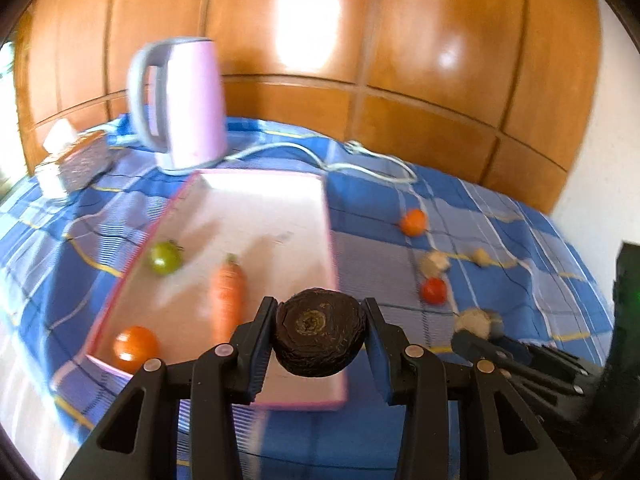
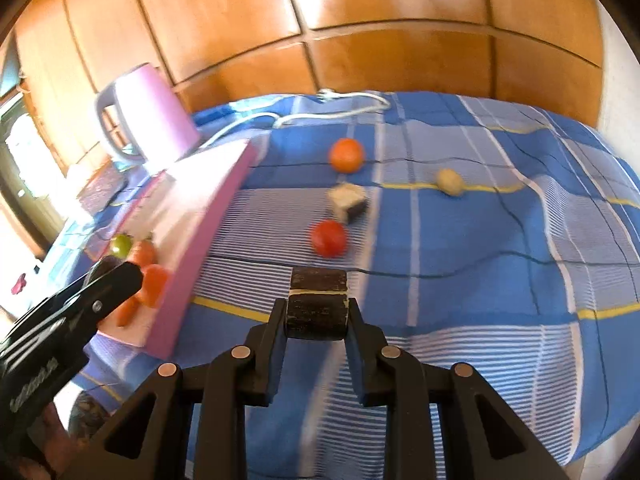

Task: Organize fruits
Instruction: 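Carry both dark pieces over the tray and open both tools to drop them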

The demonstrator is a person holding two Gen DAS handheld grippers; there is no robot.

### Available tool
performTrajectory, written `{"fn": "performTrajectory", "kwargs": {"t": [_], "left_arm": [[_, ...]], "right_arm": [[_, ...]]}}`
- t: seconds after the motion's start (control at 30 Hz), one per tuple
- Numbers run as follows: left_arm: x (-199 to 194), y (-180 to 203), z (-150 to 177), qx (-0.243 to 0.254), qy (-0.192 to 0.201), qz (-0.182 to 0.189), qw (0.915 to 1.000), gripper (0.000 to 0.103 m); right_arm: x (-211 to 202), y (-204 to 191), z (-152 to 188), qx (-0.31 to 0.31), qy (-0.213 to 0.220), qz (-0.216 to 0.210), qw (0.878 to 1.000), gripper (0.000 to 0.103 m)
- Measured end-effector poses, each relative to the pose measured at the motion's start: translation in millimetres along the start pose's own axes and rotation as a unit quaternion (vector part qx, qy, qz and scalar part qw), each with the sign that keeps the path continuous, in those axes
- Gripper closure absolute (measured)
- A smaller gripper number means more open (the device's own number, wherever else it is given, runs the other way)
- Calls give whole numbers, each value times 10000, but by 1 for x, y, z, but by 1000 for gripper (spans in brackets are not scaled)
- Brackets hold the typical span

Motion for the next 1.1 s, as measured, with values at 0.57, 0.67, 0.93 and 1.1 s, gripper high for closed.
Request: {"fn": "performTrajectory", "kwargs": {"t": [0.57,0.67,0.93,1.1], "left_arm": [[0,-92,-9,-747,122,-1077,9913,61],[2,-98,-8,-794,108,-1081,9909,60],[8,-103,-7,-900,25,-1070,9902,60],[12,-104,-8,-908,-16,-1043,9904,60]], "right_arm": [[26,-93,-29,-777,-354,-879,9925,76],[30,-100,-32,-814,-371,-877,9921,76],[36,-109,-38,-894,-405,-905,9911,76],[38,-114,-43,-938,-378,-936,9905,76]]}}
Point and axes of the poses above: each gripper's, at about its wrist camera, not at the fingertips, and x roughly the way its jaws point, y to its right, z to its underside, the point moved 1 cm from there along x, roughly the way its jaws point, and after that the axes turned 3 degrees about y, right-handed, at the moved point
